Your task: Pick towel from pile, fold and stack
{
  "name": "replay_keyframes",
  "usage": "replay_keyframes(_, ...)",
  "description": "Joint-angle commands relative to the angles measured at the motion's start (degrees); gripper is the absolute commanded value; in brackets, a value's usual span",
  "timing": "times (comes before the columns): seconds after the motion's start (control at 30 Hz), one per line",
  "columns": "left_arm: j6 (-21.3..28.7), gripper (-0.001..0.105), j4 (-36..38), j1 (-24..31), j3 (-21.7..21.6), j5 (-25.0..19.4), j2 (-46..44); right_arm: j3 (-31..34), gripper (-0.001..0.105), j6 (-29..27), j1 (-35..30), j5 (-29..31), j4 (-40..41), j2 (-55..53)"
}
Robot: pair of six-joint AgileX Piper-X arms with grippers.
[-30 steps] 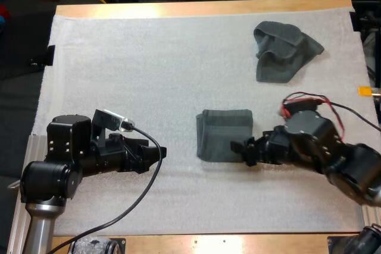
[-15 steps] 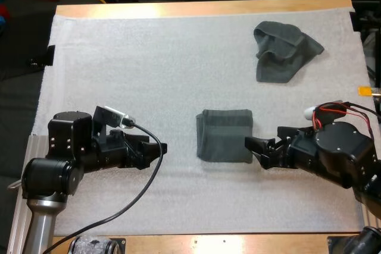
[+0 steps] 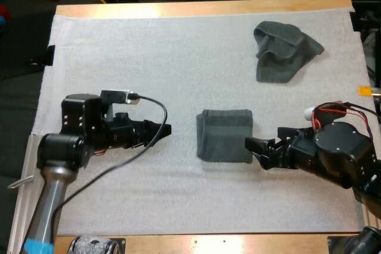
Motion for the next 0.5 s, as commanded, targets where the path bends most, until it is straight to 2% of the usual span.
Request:
replay_keyframes(0.0,-0.46,0.071,-0.98,-0.25,-0.28,-0.12,1.14,-0.09,0.083,-0.17,0.1,0.71,0.03,-0.31)
replay_keyframes(0.2,-0.59,0.071,-4.52,-3.8,-0.28,-0.73,8.92,-0.09,0.083,-0.01,0.1,0.71,0.03,-0.31)
replay_keyframes(0.37,-5.86,0.071,-12.35,-7.84,-0.28,-4.19,14.07,-0.09,0.082,0.35,0.1,0.71,0.03,-0.31)
replay_keyframes(0.47,-6.85,0.071,-14.05,-9.03,-0.28,-6.17,16.91,-0.09,0.082,0.35,0.1,0.71,0.03,-0.31)
